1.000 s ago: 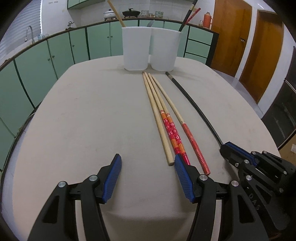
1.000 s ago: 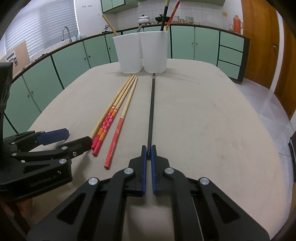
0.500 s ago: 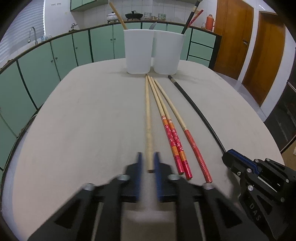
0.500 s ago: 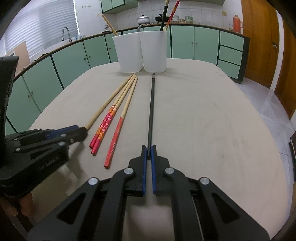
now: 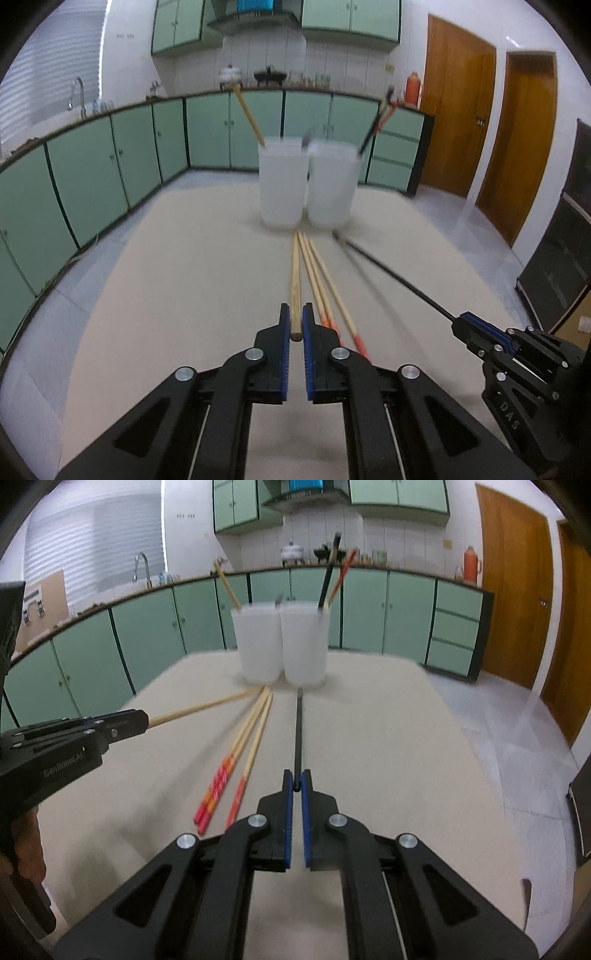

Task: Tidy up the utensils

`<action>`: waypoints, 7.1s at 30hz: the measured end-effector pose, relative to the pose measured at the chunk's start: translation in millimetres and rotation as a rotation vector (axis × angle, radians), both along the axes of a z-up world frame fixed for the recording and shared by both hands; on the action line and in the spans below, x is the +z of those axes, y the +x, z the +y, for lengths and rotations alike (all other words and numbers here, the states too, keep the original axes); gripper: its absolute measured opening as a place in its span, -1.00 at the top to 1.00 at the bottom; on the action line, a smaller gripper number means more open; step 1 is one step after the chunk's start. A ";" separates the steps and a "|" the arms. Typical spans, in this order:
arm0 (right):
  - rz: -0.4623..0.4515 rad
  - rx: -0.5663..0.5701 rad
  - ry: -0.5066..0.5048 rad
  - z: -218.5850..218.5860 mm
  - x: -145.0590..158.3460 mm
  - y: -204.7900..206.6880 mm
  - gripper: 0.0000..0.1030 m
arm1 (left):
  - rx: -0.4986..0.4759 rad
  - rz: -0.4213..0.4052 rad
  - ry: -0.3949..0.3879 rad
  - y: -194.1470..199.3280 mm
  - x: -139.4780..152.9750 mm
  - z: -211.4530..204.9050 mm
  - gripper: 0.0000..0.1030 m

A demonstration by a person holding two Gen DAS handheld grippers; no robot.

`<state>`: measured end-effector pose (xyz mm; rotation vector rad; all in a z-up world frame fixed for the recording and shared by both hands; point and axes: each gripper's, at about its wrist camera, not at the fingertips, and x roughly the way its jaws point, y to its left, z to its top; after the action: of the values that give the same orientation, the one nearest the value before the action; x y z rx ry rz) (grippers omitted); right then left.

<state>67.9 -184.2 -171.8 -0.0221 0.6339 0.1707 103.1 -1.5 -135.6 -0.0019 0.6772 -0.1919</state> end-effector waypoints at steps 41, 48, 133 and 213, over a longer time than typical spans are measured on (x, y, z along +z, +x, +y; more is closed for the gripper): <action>-0.208 0.155 0.198 -20.7 196.0 84.8 0.94 | -0.095 -0.314 -0.102 54.5 162.5 6.7 0.88; -0.268 0.163 0.205 -22.9 234.8 112.7 0.94 | -0.086 -0.373 -0.106 79.8 196.4 3.4 0.88; -0.072 -0.057 0.113 -6.8 2.8 6.6 -0.67 | 0.013 -0.038 0.003 -1.2 -25.4 18.3 -0.20; 0.112 0.014 0.067 3.4 -47.5 1.6 0.90 | -0.049 0.147 0.038 -1.4 -73.2 -14.9 0.57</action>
<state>69.5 -180.7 -219.3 0.0477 0.7398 0.2075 101.7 -16.4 -208.7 0.0369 0.8283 -0.2276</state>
